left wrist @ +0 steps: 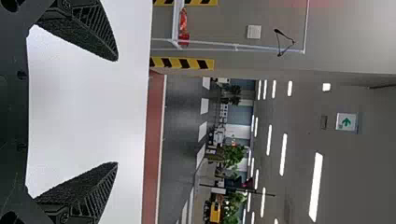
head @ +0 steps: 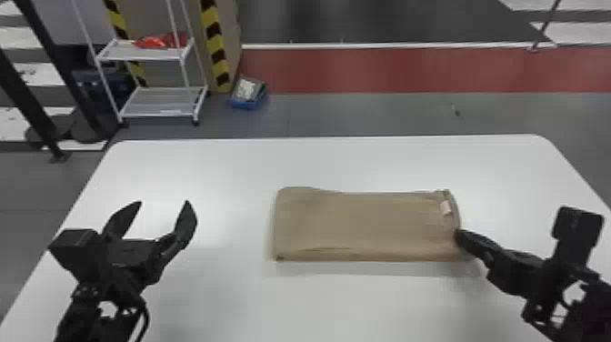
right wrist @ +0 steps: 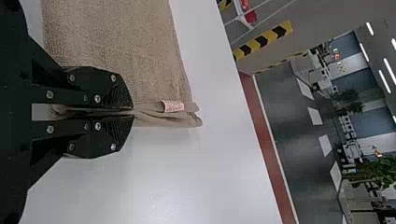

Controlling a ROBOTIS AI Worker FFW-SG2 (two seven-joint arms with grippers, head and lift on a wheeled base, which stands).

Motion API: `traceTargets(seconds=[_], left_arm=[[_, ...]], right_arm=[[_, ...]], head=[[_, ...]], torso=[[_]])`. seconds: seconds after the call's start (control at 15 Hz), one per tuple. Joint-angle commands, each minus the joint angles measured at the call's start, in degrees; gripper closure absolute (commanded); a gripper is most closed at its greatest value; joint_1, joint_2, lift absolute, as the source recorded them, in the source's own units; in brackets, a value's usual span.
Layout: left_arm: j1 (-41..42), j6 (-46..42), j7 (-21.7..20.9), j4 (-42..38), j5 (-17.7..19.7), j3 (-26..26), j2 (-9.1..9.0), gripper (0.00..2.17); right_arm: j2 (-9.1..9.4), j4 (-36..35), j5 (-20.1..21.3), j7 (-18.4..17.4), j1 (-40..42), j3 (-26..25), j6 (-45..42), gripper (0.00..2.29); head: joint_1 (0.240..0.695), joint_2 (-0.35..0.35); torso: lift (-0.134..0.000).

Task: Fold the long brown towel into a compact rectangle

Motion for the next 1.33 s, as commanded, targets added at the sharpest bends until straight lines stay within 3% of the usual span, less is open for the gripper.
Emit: traceTargets(seconds=[0.0,0.13,0.33,0.47,0.67,0.93,1.13,1.27], left_arm=[[0.0,0.0,-0.1,0.0,0.0,0.0,0.00,0.08],[0.1,0.0,-0.1,-0.1,0.0,0.0,-0.09,0.08],[0.2,0.0,0.0,-0.1,0.1,0.1,-0.09,0.08],[0.4,-0.2,0.0,-0.4,0.1,0.1,-0.09,0.08],[1.1,0.0,0.0,-1.4,0.1,0.5,-0.18,0.08],[0.7,0.2,0.0,-1.3,0.1,0.4,0.00,0.08],[0.5,0.3,0.0,-1.3,-0.1,-0.2,0.00,0.08],[0.4,0.5,0.0,-1.3,-0.1,-0.5,0.00,0.08]], right_arm=[[0.05,-0.7,-2.9,0.1,0.8,-1.1,-1.9,1.65],[0.05,-3.3,-10.0,0.9,2.3,-3.4,-8.1,1.65],[0.05,-9.6,-13.9,1.4,3.6,-2.7,-10.5,1.65],[0.05,-12.7,-14.0,1.3,4.3,1.7,-10.5,1.65],[0.05,-13.3,-9.7,0.4,4.8,7.3,-10.5,1.65],[0.05,-12.7,-10.5,0.5,6.0,3.3,-10.5,1.65],[0.05,-12.7,-11.1,1.6,6.4,-2.0,-9.7,1.65],[0.05,-11.4,-11.3,4.1,6.2,-5.4,-7.7,1.64]], head=[[0.695,0.030],[0.695,0.028],[0.695,0.016],[0.695,0.028],[0.695,0.085],[0.695,0.124],[0.695,0.080],[0.695,0.050]], torso=[[-0.125],[-0.125],[-0.125],[-0.125],[-0.125],[-0.125],[-0.125],[-0.125]])
